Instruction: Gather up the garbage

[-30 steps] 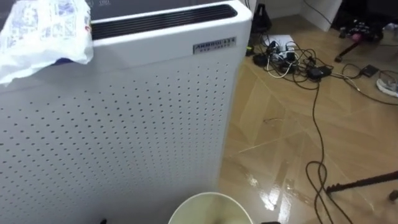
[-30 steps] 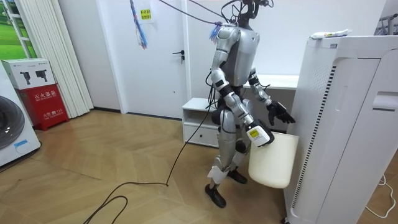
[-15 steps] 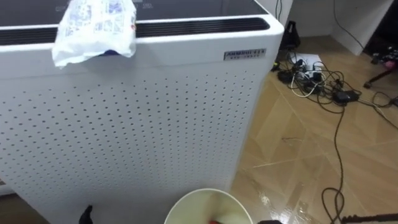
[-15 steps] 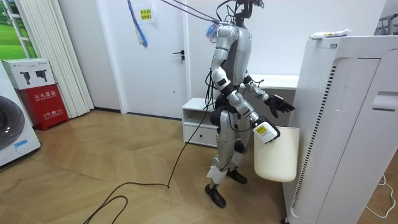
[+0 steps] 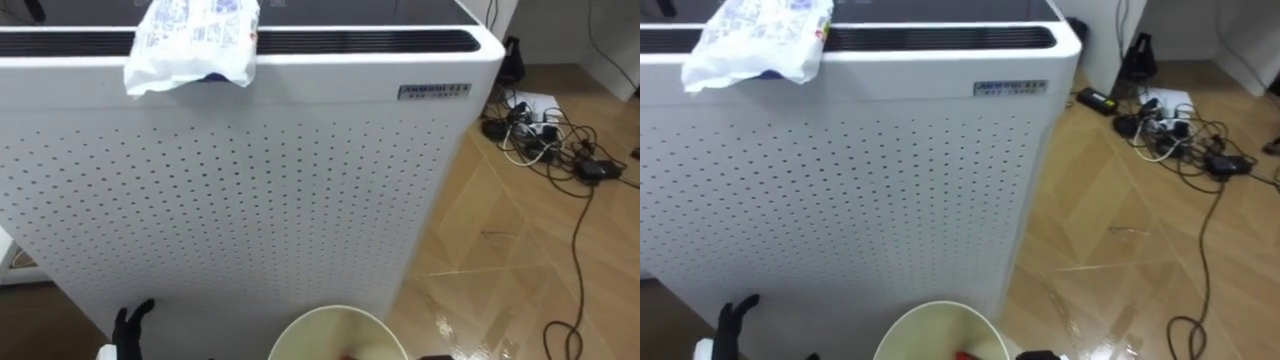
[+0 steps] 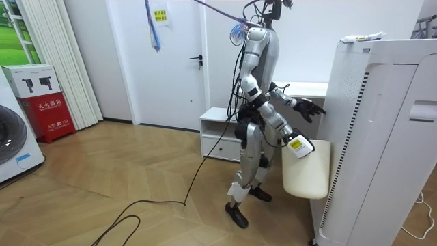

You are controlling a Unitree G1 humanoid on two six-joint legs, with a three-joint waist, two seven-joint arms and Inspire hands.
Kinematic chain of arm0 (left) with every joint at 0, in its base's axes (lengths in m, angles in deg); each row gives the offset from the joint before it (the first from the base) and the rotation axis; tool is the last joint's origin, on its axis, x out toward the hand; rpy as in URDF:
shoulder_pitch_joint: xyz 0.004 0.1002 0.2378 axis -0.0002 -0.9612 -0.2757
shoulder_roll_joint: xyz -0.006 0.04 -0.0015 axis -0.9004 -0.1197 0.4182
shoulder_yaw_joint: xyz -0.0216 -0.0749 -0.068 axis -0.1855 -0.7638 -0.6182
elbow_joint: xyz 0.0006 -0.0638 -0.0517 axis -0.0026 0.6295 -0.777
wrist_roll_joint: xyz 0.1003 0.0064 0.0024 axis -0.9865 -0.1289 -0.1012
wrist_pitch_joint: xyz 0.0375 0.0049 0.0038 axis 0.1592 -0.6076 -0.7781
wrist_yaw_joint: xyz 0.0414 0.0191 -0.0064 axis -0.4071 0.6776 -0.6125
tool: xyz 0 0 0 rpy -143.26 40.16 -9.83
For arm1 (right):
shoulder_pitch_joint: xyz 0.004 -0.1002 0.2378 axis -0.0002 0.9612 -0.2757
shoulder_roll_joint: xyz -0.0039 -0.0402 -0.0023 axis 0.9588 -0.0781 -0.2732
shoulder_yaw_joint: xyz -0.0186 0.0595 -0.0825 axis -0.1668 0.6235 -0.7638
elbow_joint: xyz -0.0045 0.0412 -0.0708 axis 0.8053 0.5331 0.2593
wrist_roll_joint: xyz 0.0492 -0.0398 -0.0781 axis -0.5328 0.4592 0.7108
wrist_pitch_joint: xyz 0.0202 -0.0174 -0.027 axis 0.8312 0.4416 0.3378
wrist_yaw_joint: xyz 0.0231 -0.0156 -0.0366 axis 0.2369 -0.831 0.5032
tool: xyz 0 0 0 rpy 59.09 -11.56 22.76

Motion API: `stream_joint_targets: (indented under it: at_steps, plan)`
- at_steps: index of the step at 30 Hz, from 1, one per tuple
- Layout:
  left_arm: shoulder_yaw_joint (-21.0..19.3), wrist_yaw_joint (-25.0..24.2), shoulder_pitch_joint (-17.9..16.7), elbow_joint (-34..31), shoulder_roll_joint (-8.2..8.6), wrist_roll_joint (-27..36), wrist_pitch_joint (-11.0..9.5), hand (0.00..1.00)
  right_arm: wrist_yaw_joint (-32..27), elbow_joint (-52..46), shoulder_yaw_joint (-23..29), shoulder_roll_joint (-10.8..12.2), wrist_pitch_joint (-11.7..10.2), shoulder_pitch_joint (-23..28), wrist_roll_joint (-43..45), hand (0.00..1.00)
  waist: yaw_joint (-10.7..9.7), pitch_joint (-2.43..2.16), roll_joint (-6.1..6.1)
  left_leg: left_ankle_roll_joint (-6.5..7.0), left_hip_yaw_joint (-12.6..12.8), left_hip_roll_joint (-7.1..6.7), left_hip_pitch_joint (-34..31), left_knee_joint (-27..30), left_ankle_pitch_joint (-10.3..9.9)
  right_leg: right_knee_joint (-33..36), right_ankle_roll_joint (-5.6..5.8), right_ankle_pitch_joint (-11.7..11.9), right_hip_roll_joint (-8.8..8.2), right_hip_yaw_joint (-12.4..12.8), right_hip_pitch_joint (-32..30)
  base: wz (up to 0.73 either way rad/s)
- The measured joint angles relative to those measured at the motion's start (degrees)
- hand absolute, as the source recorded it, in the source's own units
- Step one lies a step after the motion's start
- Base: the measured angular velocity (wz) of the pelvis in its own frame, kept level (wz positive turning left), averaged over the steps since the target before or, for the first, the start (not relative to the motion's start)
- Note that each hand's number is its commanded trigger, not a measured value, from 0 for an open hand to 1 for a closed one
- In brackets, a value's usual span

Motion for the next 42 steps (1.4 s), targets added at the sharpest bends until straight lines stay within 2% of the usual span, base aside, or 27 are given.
stream_joint_targets:
  at_steps: [3,6,9,14,18,22,28,32,37,39,42]
  plan:
    - [-1.0,1.8,0.0,-2.6,-0.11,-0.6,-0.1,0.00,-0.4,0.0,0.0,-0.1,0.0,0.0,0.0,1.00,0.0,0.00,0.00,0.29,-1.1,-0.85,0.4,-0.5,0.3,-0.1,0.37,-0.2,-0.37,-0.5,0.9,0.24]
    - [-2.6,3.2,-0.2,-5.2,-0.25,-2.3,-0.1,0.00,-0.6,0.0,1.0,-0.1,0.0,0.1,0.1,1.00,1.1,0.09,0.12,0.49,-1.5,-1.29,0.2,-0.6,0.4,-0.1,0.58,-0.3,-0.70,-1.0,0.9,0.11]
    - [-5.0,5.0,-0.3,-11.0,-0.55,-2.8,-0.1,0.00,-1.1,0.0,1.1,-0.2,0.0,0.6,0.9,1.00,1.5,0.13,0.20,0.54,-2.7,-1.79,0.1,-0.7,0.7,-0.4,0.70,-0.3,-0.85,-1.9,1.3,0.18]
    - [-8.3,7.9,-0.3,-19.4,-1.23,-5.5,-0.2,0.00,0.1,-0.1,1.1,-0.5,0.0,0.8,2.2,1.00,1.6,-0.07,0.55,0.54,-3.0,-1.87,0.2,-0.9,0.7,-0.8,0.80,-0.3,-0.76,-2.6,1.9,0.07]
    - [-10.5,10.4,-0.3,-25.3,-1.25,-11.7,-0.4,0.00,0.6,-0.1,1.2,-0.7,0.0,0.8,2.9,1.00,1.8,-0.14,0.60,0.54,-3.1,-1.97,0.4,-1.2,0.9,-0.9,0.84,-0.3,-0.83,-2.6,2.1,0.02]
    - [-12.3,12.5,0.4,-30.8,-1.34,-17.2,-1.7,0.00,0.8,-0.1,1.1,-0.7,0.0,1.0,2.9,1.00,2.3,-0.15,0.62,0.56,-2.7,-1.93,1.5,-1.5,1.0,-1.0,0.85,-0.3,-0.90,-2.2,2.9,-0.05]
    - [-13.4,13.6,1.5,-38.7,-2.78,-19.6,-3.1,0.00,1.5,0.0,1.1,-0.7,0.0,1.8,2.6,1.00,2.1,-0.23,0.75,0.55,-2.6,-1.94,2.8,-1.9,1.0,-1.9,0.98,-0.2,-0.75,-2.4,4.4,0.00]
    - [-13.1,13.5,1.8,-39.7,-3.04,-23.2,-3.9,0.00,2.7,0.4,1.0,-0.7,0.0,2.0,2.7,1.00,1.8,-0.24,0.79,0.56,-2.6,-2.02,3.7,-2.1,1.0,-2.0,1.00,-0.2,-0.86,-2.6,5.0,0.00]
    - [-12.9,13.4,4.4,-40.3,-3.10,-29.2,-4.0,0.00,3.8,0.4,1.0,-0.6,-0.1,2.5,3.0,1.00,0.5,-0.38,0.96,0.57,-3.4,-2.37,3.6,-2.3,1.1,-2.3,1.09,-0.2,-0.90,-3.2,5.1,0.05]
    - [-12.1,13.3,4.4,-41.3,-3.14,-31.5,-3.9,0.00,3.9,0.4,1.0,-0.6,-0.1,2.5,3.6,1.00,-0.2,-0.53,0.99,0.71,-3.7,-2.66,3.6,-2.8,1.4,-2.8,1.38,0.0,-0.93,-3.4,5.3,0.10]
    - [-9.7,12.6,4.4,-42.2,-3.35,-34.4,-4.0,0.00,4.2,0.4,1.0,-0.7,-0.1,2.5,3.8,1.00,-0.3,-0.56,1.00,0.88,-3.4,-2.78,3.8,-3.3,1.7,-3.0,1.55,0.2,-1.12,-3.1,5.5,-0.01]
